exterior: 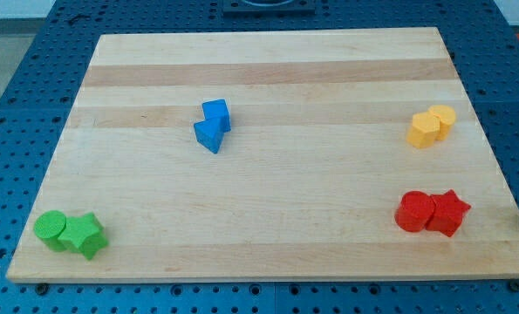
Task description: Slide the red star and red circle to the left a bit
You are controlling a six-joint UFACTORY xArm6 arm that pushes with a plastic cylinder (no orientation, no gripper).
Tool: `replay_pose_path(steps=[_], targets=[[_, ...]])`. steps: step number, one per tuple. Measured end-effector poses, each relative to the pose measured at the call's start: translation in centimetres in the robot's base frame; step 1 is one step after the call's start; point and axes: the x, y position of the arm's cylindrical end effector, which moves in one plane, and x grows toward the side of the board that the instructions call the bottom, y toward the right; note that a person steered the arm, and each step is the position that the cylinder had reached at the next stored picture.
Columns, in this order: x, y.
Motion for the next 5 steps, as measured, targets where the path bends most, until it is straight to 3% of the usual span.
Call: replay_pose_path(steps=[3, 5], targets=[[-0.1, -9.3], [0.1, -11.9]])
